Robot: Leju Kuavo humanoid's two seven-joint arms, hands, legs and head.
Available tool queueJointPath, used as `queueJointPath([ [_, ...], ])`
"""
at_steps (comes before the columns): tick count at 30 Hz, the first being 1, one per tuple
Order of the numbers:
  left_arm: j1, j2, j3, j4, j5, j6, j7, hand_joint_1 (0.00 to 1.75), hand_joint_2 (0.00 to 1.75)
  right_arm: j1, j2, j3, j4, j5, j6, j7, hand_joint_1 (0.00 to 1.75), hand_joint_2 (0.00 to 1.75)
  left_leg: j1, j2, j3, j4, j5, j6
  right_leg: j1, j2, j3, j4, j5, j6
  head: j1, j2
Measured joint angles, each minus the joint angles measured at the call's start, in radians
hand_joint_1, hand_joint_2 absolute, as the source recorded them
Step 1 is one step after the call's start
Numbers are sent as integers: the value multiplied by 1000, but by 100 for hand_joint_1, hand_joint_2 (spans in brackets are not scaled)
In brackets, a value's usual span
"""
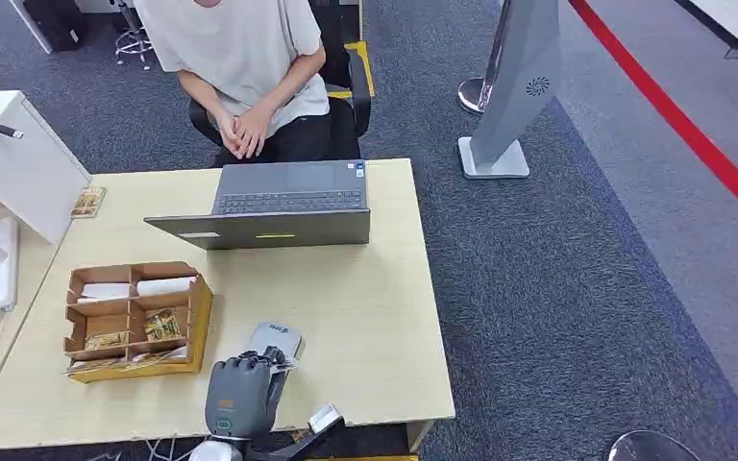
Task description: Pass the card to the sensor for recognition and then transmit it.
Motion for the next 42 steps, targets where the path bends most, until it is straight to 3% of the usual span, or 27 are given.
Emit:
queueJointPath([
  [25,-2,-8,0,25,24,9,17,175,175,0,0,0,0,5,-3,0,0,0,0,0,0,0,0,0,0,0,0,0,0,0,0,0],
  [33,-24,14,17,-49,-26,1,18,175,175,0,0,0,0,13,-2,-2,0,0,0,0,0,0,0,0,0,0,0,0,0,0,0,0],
  [42,-108,52,106,-197,-66,-31,-10,175,175,0,0,11,0,30,0,-11,0,0,0,0,0,0,1,0,0,0,0,0,0,0,0,0],
])
